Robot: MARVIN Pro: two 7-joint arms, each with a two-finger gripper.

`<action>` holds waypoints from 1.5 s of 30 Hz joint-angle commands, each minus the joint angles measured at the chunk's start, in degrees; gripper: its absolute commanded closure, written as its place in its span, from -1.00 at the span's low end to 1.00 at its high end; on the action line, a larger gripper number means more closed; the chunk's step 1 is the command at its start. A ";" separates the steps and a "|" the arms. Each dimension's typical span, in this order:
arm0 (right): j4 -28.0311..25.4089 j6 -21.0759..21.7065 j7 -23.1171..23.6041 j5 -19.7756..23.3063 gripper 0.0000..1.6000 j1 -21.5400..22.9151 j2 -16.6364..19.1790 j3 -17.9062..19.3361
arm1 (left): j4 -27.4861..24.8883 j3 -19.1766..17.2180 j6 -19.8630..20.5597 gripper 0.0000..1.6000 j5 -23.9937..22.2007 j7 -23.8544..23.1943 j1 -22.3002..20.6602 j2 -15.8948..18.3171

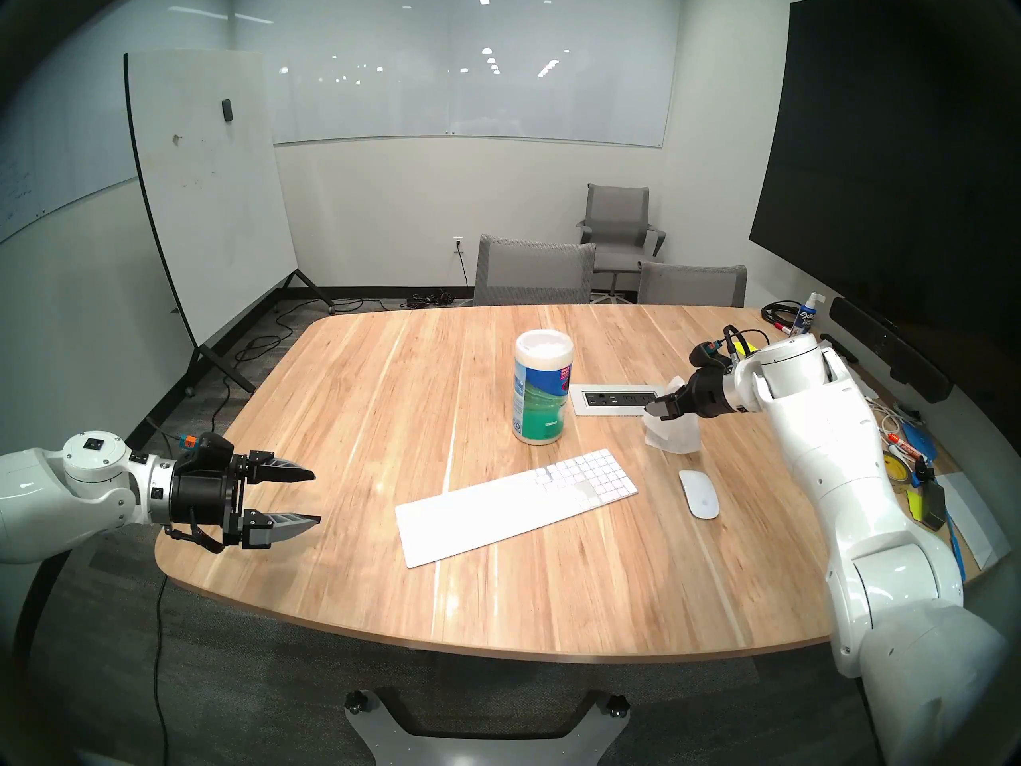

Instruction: Wipe the keyboards and mice with a disinfecting wipe, then set the wipe down

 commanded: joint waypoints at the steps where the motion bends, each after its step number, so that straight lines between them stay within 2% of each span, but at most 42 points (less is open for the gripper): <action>1: 0.35 -3.13 1.01 -3.91 -1.00 3.69 3.74 -3.09 | -0.15 -0.57 -0.21 -1.00 -0.25 0.03 -0.58 0.01; 7: 2.78 -7.37 -1.78 -9.09 -1.00 5.67 3.30 -6.30 | -0.15 -0.52 -0.21 -1.00 -0.26 0.03 -0.62 0.01; 13: 7.45 -10.74 -3.99 -13.57 -1.00 8.13 2.00 -9.52 | -0.15 -0.48 -0.22 -1.00 -0.27 0.03 -0.66 0.02; 35: 14.04 -20.28 -14.19 -18.15 -1.00 11.22 -0.43 -9.67 | -0.15 -0.34 -0.23 -1.00 -0.28 0.03 -0.79 0.02; 38: 14.16 -23.30 -13.91 -18.02 -1.00 11.00 -0.27 -9.55 | -0.15 -0.32 -0.24 -1.00 -0.29 0.04 -0.81 0.03; 41: 9.31 -25.35 -10.53 -16.90 -1.00 8.57 1.73 -8.99 | -0.15 -0.30 -0.23 -1.00 -0.28 0.04 -0.83 0.02; 45: 6.20 -27.76 -6.63 -15.48 -1.00 7.13 3.18 -8.36 | -0.15 -0.27 -0.23 -1.00 -0.27 0.04 -0.84 0.02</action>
